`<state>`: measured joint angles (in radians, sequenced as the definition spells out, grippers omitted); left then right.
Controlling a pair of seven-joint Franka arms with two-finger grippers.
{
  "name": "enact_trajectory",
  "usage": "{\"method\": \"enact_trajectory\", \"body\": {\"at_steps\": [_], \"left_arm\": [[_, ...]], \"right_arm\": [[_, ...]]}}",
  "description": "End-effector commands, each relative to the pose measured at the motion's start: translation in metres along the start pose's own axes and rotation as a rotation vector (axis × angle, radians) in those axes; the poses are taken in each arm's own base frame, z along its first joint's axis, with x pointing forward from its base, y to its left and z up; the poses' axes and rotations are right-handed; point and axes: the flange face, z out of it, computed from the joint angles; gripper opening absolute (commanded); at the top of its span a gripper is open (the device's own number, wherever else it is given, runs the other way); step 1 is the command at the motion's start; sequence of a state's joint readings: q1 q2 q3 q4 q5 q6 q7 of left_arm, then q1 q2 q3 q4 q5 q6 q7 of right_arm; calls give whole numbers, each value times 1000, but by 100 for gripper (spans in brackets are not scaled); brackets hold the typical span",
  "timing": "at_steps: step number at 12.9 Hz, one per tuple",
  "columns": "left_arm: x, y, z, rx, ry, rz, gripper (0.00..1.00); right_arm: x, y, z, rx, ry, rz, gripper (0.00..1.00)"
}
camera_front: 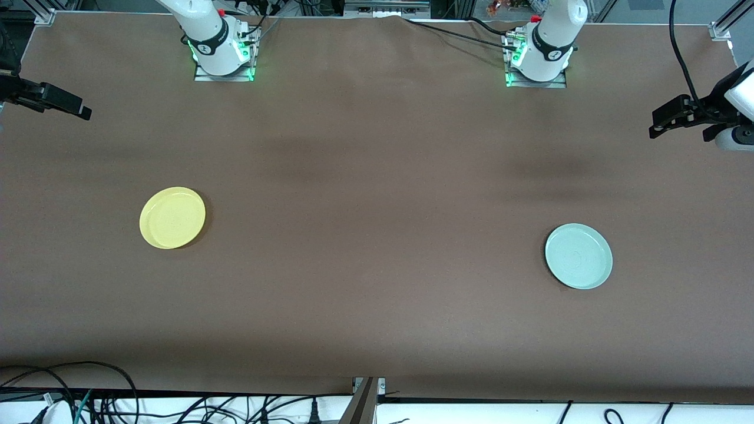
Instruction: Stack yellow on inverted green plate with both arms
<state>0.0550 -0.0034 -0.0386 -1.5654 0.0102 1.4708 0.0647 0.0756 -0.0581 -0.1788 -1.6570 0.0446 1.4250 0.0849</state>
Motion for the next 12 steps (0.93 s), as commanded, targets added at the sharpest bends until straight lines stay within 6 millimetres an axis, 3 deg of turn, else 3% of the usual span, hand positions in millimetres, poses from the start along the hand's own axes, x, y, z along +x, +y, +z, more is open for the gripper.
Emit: {"method": "enact_trajectory", "body": {"at_steps": [1,4,12], "left_arm": [[-3,-3,-2,21,-11,11,100],[-3,-11,-6,15,-4,-1,100],[-3,-12,-7,14,3,-3,100]], "right_arm": [[-4,1,-6,-4,-2,2,100],[-4,1,-6,-4,-2,0,100],[-4,1,-6,-4,-1,2,100]]}}
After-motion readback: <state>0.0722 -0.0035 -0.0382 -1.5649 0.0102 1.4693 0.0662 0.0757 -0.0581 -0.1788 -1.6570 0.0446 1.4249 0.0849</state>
